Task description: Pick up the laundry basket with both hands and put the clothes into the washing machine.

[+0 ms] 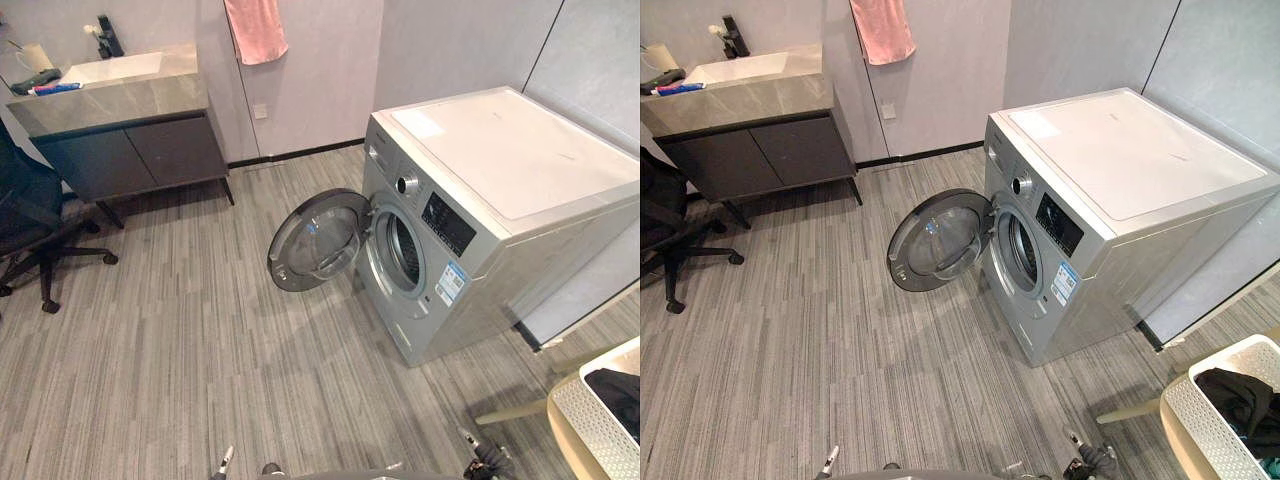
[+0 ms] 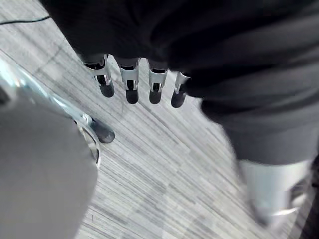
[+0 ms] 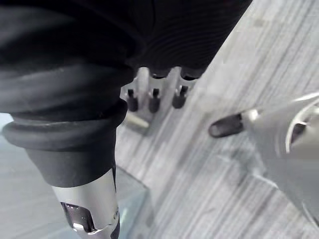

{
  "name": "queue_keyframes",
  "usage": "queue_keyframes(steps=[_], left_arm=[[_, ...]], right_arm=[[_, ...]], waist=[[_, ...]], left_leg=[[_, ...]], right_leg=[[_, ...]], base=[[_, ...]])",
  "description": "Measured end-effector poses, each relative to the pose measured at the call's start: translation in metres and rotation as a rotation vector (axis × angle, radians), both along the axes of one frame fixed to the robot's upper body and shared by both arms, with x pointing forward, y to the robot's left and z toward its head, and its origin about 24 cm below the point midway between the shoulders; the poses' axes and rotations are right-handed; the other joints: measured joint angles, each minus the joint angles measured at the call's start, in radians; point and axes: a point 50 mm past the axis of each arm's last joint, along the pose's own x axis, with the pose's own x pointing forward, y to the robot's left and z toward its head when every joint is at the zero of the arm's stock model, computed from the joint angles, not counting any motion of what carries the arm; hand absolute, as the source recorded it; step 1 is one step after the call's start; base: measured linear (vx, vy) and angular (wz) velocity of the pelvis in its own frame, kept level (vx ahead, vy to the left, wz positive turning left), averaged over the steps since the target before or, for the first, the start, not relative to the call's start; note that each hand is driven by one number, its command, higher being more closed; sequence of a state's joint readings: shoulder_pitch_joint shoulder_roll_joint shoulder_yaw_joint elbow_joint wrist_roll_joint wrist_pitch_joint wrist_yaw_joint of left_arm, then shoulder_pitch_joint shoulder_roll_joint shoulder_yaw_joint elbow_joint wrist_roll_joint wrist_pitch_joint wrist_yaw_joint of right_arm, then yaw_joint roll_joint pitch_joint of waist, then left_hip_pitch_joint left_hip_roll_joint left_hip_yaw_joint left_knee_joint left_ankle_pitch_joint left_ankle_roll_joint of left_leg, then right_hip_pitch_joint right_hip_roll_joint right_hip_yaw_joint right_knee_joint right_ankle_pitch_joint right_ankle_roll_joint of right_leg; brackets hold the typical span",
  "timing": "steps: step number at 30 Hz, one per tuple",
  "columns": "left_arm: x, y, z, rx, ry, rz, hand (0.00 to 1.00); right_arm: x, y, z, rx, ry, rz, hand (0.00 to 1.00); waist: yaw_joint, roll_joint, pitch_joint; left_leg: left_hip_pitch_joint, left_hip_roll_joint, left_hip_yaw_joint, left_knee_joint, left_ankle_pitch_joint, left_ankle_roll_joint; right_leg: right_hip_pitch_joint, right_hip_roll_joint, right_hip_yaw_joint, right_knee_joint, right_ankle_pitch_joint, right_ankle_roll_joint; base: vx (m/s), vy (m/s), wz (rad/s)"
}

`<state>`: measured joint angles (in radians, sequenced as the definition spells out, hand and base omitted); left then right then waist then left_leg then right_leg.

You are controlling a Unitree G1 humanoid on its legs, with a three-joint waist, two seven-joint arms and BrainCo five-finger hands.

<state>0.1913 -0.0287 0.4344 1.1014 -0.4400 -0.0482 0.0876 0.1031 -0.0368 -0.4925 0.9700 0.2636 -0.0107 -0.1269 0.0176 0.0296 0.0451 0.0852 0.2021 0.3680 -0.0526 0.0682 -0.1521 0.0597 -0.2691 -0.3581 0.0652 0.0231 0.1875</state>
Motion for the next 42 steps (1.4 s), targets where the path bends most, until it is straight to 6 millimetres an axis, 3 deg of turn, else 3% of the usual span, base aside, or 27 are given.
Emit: queue_keyframes(steps=[9, 13, 18, 20, 21, 22, 24, 26, 28, 29, 31, 32, 33, 34, 35, 36, 37, 38, 39, 40, 41, 42], left_arm=[[0.004, 0.0, 0.0, 0.01, 0.008, -0.125, 0.0], [0.019, 0.003, 0.003, 0.036, -0.035, -0.142, 0.0], [0.006, -0.001, 0.002, 0.029, -0.008, -0.036, 0.0], [0.003, -0.005, 0.001, 0.016, -0.004, 0.015, 0.0], [-0.003, -0.013, -0.001, -0.01, 0.011, 0.074, 0.0], [-0.007, -0.014, -0.001, -0.019, 0.025, 0.07, 0.0], [-0.015, -0.006, 0.0, 0.005, 0.043, 0.085, 0.0], [-0.014, 0.001, 0.001, 0.031, 0.043, 0.061, 0.0], [-0.011, 0.003, 0.001, 0.051, 0.048, 0.0, 0.0], [-0.004, 0.004, 0.002, 0.061, 0.039, -0.054, 0.0], [0.017, 0.009, 0.004, 0.092, 0.013, -0.187, 0.0], [0.035, 0.01, 0.006, 0.112, -0.024, -0.248, 0.0], [0.045, 0.01, 0.008, 0.122, -0.05, -0.257, 0.0], [0.059, 0.01, 0.011, 0.135, -0.085, -0.274, 0.0], [0.073, 0.009, 0.015, 0.15, -0.126, -0.289, 0.0], [0.081, 0.005, 0.017, 0.15, -0.15, -0.309, 0.0], [0.089, 0.0, 0.019, 0.154, -0.174, -0.351, 0.0], [0.084, 0.003, 0.018, 0.161, -0.162, -0.348, 0.0], [0.082, 0.002, 0.017, 0.152, -0.152, -0.346, 0.0], [0.081, -0.004, 0.015, 0.131, -0.141, -0.364, 0.0], [0.086, -0.02, 0.014, 0.097, -0.157, -0.392, 0.0], [0.097, -0.024, 0.016, 0.101, -0.176, -0.446, 0.0]], right_arm=[[0.005, 0.01, -0.003, 0.028, 0.016, 0.097, 0.0], [0.014, 0.011, -0.002, 0.021, 0.002, 0.113, 0.0], [0.033, 0.015, 0.005, -0.005, -0.052, 0.094, 0.0], [0.04, 0.019, 0.007, 0.002, -0.076, 0.097, 0.0], [0.052, 0.021, 0.011, 0.004, -0.112, 0.107, 0.0], [0.054, 0.024, 0.011, 0.007, -0.118, 0.117, 0.0], [0.061, 0.049, 0.011, 0.061, -0.141, 0.155, 0.0], [0.058, 0.061, 0.008, 0.095, -0.135, 0.15, 0.0], [0.059, 0.063, 0.009, 0.095, -0.144, 0.161, 0.0], [0.058, 0.059, 0.011, 0.082, -0.158, 0.156, 0.0], [0.057, 0.052, 0.014, 0.059, -0.183, 0.138, 0.0], [0.054, 0.05, 0.014, 0.056, -0.179, 0.134, 0.0], [0.055, 0.05, 0.014, 0.055, -0.18, 0.135, 0.0], [0.057, 0.05, 0.015, 0.049, -0.183, 0.138, 0.0], [0.061, 0.044, 0.017, 0.027, -0.189, 0.136, 0.0], [0.06, 0.039, 0.017, 0.017, -0.185, 0.126, 0.0], [0.046, 0.034, 0.012, 0.011, -0.144, 0.1, 0.0], [0.027, 0.031, 0.004, 0.015, -0.081, 0.094, 0.0], [0.025, 0.032, 0.002, 0.02, -0.064, 0.105, 0.0], [0.025, 0.026, 0.002, 0.009, -0.05, 0.108, 0.0], [0.023, 0.005, 0.005, -0.032, -0.036, 0.076, 0.0], [0.006, 0.002, -0.001, -0.016, 0.024, 0.034, 0.0]], waist=[[-0.011, 0.013, 0.007], [-0.002, 0.036, 0.07], [0.002, 0.031, 0.096], [0.002, 0.039, 0.096], [0.026, 0.052, 0.096], [0.033, 0.064, 0.095], [0.022, 0.022, 0.084], [0.021, 0.002, 0.068], [0.023, 0.0, 0.047], [0.023, -0.007, 0.033], [0.02, 0.004, 0.033], [0.017, 0.005, 0.031], [0.016, 0.005, 0.032], [0.023, 0.004, 0.036], [0.013, 0.022, 0.049], [-0.001, 0.028, 0.055], [-0.016, 0.018, 0.058], [-0.013, -0.018, 0.048], [-0.007, -0.028, 0.043], [-0.008, -0.008, 0.037], [-0.009, 0.062, 0.039], [-0.021, 0.037, 0.063]], left_leg=[[-0.025, 0.004, -0.042, 0.023, 0.0, 0.002], [-0.132, 0.036, -0.102, 0.188, -0.039, 0.043], [-0.21, 0.023, -0.177, 0.394, -0.043, 0.04], [-0.209, 0.019, -0.201, 0.422, -0.093, 0.031], [-0.174, -0.049, -0.303, 0.427, -0.232, 0.001], [-0.151, -0.064, -0.324, 0.398, -0.299, 0.025], [-0.121, -0.072, -0.254, 0.381, -0.339, 0.041], [-0.094, -0.052, -0.157, 0.36, -0.344, 0.046], [-0.061, -0.036, -0.046, 0.331, -0.338, 0.046], [-0.041, -0.032, 0.019, 0.318, -0.336, 0.045], [-0.021, -0.037, 0.057, 0.315, -0.331, 0.051], [-0.016, -0.037, 0.073, 0.32, -0.325, 0.061], [-0.004, -0.035, 0.097, 0.313, -0.323, 0.065], [0.037, -0.028, 0.161, 0.276, -0.318, 0.07], [0.085, -0.015, 0.217, 0.242, -0.321, 0.061], [0.11, -0.008, 0.241, 0.243, -0.326, 0.054], [0.149, -0.03, 0.261, 0.265, -0.327, 0.052], [0.169, -0.04, 0.249, 0.297, -0.325, 0.057], [0.166, -0.044, 0.22, 0.303, -0.324, 0.073], [0.148, -0.059, 0.149, 0.252, -0.345, 0.113], [0.112, -0.003, 0.129, 0.212, -0.38, 0.066], [0.107, -0.032, 0.116, 0.21, -0.361, 0.054]], right_leg=[[0.022, 0.006, -0.027, -0.017, -0.008, 0.004], [0.025, 0.024, -0.052, -0.016, -0.023, 0.002], [0.022, -0.013, -0.014, 0.02, -0.032, 0.011], [0.0, -0.01, 0.029, 0.028, -0.023, -0.002], [-0.047, 0.001, 0.124, 0.043, -0.016, -0.006], [-0.065, 0.023, 0.164, 0.044, -0.015, -0.006], [-0.083, 0.05, 0.298, -0.023, 0.028, -0.049], [-0.116, 0.075, 0.377, -0.049, 0.082, -0.098], [-0.164, 0.107, 0.418, -0.073, 0.15, -0.108], [-0.192, 0.126, 0.451, -0.092, 0.184, -0.107], [-0.235, 0.153, 0.49, -0.086, 0.202, -0.122], [-0.278, 0.172, 0.469, -0.059, 0.235, -0.117], [-0.301, 0.189, 0.421, -0.048, 0.256, -0.137], [-0.309, 0.223, 0.29, -0.081, 0.314, -0.215], [-0.33, 0.209, 0.068, 0.031, 0.125, -0.315], [-0.357, 0.164, -0.02, 0.144, 0.048, -0.328], [-0.358, 0.076, -0.148, 0.298, 0.004, -0.365], [-0.339, 0.084, -0.138, 0.293, 0.017, -0.309], [-0.337, 0.104, -0.105, 0.263, 0.033, -0.282], [-0.334, 0.152, -0.071, 0.189, 0.069, -0.22], [-0.395, 0.157, -0.084, 0.32, -0.022, -0.271], [-0.413, 0.043, -0.066, 0.6, -0.171, -0.265]], base=[[-0.01, -0.006, 0.12], [-0.06, -0.032, 0.29], [-0.05, 0.012, -0.11], [-0.04, 0.107, -0.77], [-0.06, 0.214, -1.32], [-0.06, 0.303, -1.81], [-0.04, 0.23, -1.52], [0.03, 0.121, -1.34], [0.08, 0.086, -1.82], [0.1, 0.058, -1.89], [0.1, 0.012, -1.63], [0.1, -0.032, -1.63], [0.09, -0.078, -1.97], [0.06, -0.127, -2.11], [0.04, -0.152, -1.93], [0.03, -0.118, -1.3], [0.02, -0.085, -1.22], [0.02, -0.092, -1.33], [-0.04, -0.128, -1.44], [-0.14, -0.12, -1.17], [-0.13, -0.117, -0.62], [-0.1, -0.123, 0.06]])
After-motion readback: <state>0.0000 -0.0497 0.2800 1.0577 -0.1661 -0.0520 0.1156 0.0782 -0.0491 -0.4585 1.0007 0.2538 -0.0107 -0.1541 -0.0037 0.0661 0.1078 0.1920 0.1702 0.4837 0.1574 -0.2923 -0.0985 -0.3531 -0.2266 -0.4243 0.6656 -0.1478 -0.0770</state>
